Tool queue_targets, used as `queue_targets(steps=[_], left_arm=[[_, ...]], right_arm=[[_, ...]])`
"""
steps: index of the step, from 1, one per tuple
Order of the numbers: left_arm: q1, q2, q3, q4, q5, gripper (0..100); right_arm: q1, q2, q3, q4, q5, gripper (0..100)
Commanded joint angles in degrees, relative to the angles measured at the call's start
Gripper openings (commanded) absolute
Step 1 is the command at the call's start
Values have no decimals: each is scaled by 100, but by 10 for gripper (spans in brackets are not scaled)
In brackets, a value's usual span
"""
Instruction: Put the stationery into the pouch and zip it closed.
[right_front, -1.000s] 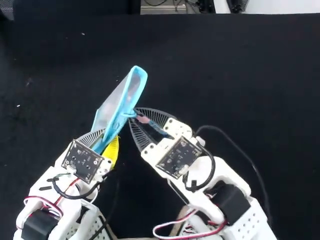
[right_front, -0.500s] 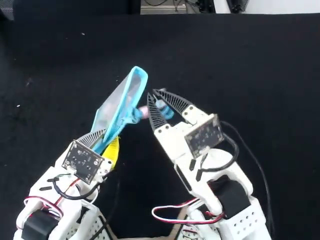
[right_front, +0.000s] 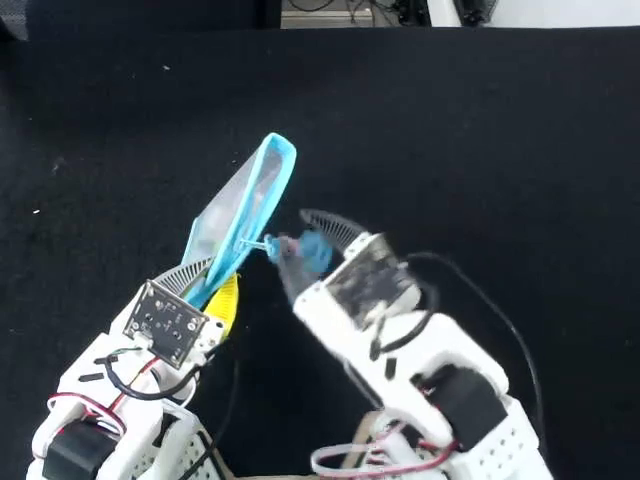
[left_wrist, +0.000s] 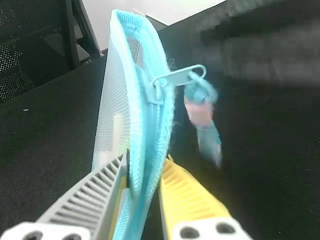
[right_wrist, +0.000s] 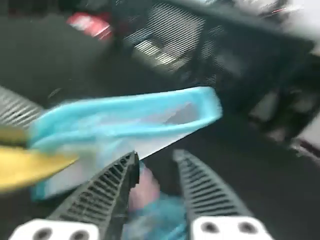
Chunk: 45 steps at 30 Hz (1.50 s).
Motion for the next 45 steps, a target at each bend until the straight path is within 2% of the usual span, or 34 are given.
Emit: queue_targets(steps=[1,5,11,30,34,37,40,45], left_arm=[[75,18,75,123,53,29],[75,18,75,123,70,29],[75,18,75,123,79,29],[75,18,75,123,79,29],[75,18,84,123,79,29],[75,18,84,123,79,29],[75,18,84,123,79,29],[75,18,84,123,79,29]], right_arm=[[-378,119,-242,229,53,243],[-396,110,303,-334,18,243],[-404,110,980,-1345,-826,243],[-413,110,1042,-1398,-879,239],[-413,-145,1051,-1371,-835,157],[-413,-743,1209,-1275,-774,158],[-413,-1446,1587,-1275,-308,143],[-413,-2396,1974,-1222,-123,41]])
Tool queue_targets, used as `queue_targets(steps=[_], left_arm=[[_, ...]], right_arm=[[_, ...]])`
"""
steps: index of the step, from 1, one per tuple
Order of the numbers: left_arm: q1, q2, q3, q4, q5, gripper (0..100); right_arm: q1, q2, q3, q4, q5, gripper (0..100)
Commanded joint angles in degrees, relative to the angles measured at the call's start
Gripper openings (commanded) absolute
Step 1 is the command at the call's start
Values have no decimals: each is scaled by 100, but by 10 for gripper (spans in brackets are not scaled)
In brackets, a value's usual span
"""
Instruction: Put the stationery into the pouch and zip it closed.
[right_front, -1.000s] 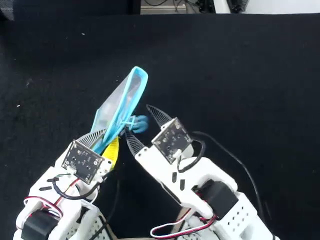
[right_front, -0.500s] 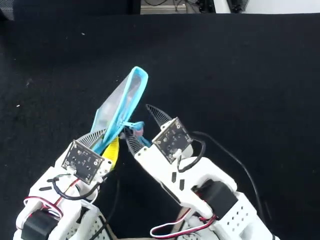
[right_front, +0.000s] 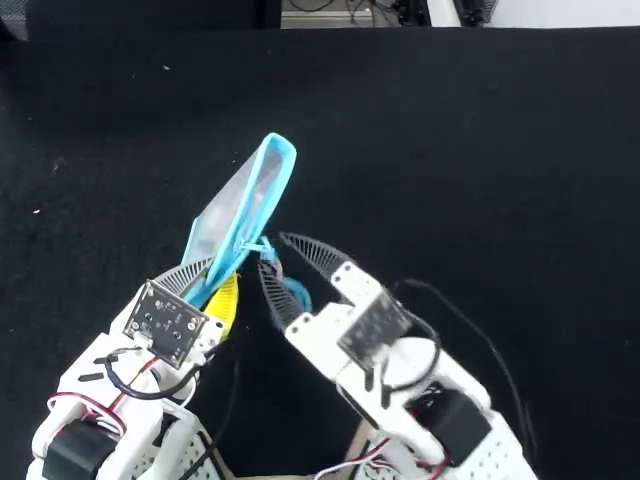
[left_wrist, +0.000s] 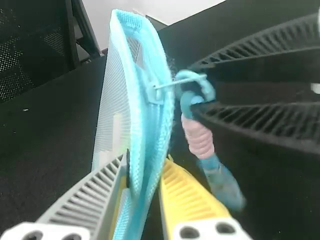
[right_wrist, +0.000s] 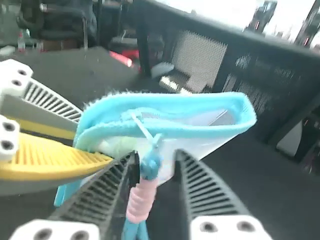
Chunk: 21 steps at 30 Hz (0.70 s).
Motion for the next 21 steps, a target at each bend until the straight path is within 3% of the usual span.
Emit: queue_targets(steps=[1,9,16,21], left_arm=[[75,18,84,123,79,29],[75,18,84,123,79,29],[75,18,84,123,79,29],[75,18,84,123,79,29]], right_arm=[[-44,-541,84,26,88,32],[-44,-171,119,-53,70,142],[-44,418,215,-703,35,145],[-35,444,215,-897,-519,141]])
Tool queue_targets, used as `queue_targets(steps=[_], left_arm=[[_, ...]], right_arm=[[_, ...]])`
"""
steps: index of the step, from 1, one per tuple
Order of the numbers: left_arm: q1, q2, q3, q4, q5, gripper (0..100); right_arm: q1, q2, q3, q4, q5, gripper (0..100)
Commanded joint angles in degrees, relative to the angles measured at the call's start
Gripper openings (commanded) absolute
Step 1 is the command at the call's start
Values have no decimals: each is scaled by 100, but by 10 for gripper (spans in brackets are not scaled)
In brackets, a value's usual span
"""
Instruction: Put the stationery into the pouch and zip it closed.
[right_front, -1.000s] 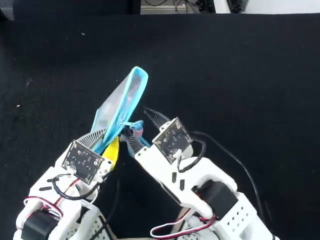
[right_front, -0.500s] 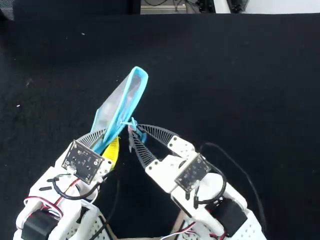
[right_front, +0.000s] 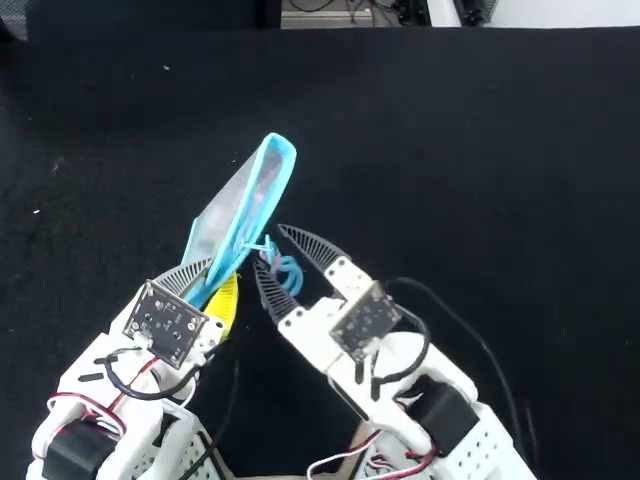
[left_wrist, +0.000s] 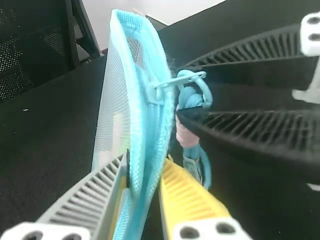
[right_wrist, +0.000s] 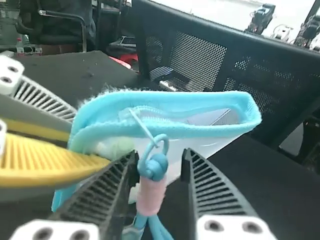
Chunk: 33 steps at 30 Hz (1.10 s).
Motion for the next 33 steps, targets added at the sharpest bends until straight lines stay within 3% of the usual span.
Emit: queue_targets(steps=[1,5,10,22,27,33], left_arm=[[75,18,84,123,79,29],[75,18,84,123,79,29],[75,18,84,123,79,29],[75,18,84,123,79,29],[75,18,84,123,79,29],[66,18,84,123,79,29]], right_arm=[[-26,-4,-22,-202,-246,141],[-9,-4,-22,-193,-237,123],[-9,-4,-22,-193,-229,8],[-26,-4,-75,26,185,15],[-35,-4,-251,316,167,135],[-9,-4,-242,308,167,100]])
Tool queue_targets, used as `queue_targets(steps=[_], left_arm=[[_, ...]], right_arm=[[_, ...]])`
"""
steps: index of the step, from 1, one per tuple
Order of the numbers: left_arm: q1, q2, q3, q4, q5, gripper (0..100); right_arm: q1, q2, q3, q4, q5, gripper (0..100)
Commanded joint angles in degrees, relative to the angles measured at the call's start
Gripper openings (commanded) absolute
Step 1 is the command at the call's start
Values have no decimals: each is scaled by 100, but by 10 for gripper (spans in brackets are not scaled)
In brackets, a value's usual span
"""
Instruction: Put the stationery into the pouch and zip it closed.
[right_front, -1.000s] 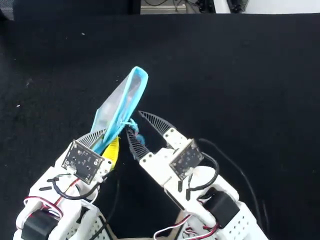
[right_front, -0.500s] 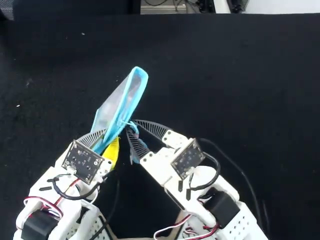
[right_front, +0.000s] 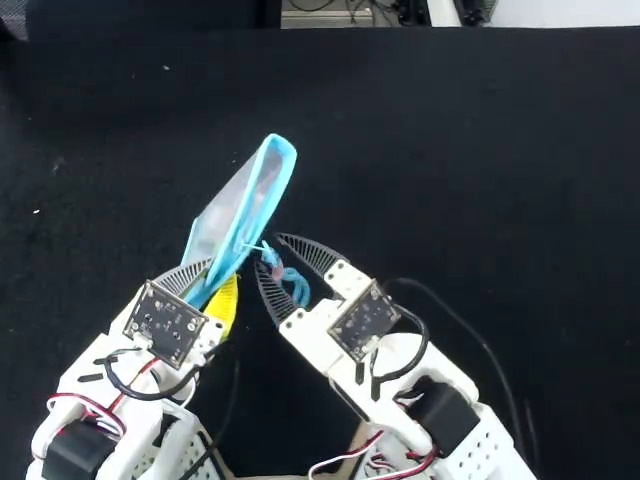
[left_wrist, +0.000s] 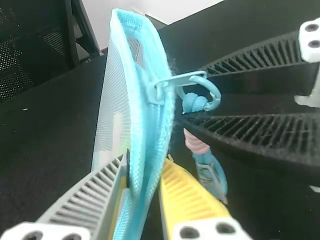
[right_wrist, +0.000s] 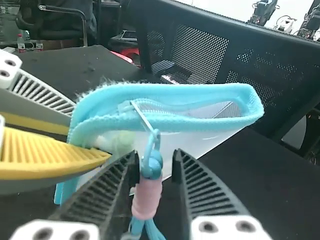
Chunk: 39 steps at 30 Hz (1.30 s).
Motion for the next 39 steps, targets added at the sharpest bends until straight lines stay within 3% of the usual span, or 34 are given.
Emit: queue_targets(steps=[1,29,32,39], left_arm=[[66,18,84,97,79,29],[66,18,171,88,62,29],[66,18,171,88,62,29],[66,18,171,88,62,29]], right_arm=[[-18,4,-242,18,35,99],[334,-585,-409,62,-325,93],[334,-980,-215,62,-308,11],[308,-1279,154,62,-62,11]])
